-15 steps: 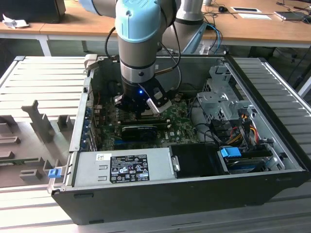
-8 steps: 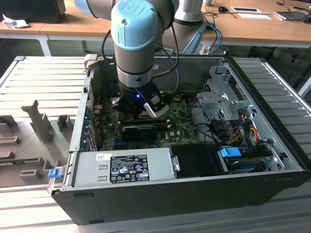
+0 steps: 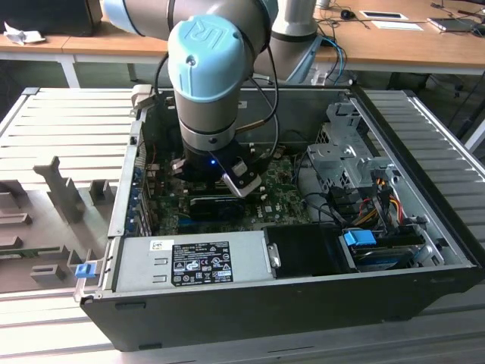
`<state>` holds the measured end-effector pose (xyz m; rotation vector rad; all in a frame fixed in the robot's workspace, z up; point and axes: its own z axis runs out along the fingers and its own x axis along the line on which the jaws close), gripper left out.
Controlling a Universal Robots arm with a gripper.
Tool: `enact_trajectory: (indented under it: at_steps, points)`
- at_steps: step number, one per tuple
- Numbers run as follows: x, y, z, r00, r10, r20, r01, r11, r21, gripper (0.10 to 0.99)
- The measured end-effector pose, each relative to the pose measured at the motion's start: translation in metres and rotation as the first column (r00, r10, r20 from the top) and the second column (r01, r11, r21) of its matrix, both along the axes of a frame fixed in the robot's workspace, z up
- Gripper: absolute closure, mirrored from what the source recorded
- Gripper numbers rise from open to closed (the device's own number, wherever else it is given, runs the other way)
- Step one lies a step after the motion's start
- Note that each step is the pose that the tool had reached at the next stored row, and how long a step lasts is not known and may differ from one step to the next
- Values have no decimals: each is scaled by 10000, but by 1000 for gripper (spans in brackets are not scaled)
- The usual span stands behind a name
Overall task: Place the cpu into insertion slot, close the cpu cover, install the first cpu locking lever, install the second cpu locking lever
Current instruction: 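Install the second cpu locking lever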
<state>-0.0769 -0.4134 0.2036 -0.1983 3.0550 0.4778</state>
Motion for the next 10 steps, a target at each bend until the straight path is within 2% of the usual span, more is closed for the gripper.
enact_trajectory:
  at_steps: [6, 10]
  points:
    - [-8, 16, -43, 10000, 0, 1, -1, 9995, 306, 980]
    - [-38, 30, -83, 10000, -1, 0, 1, 9991, 434, 980]
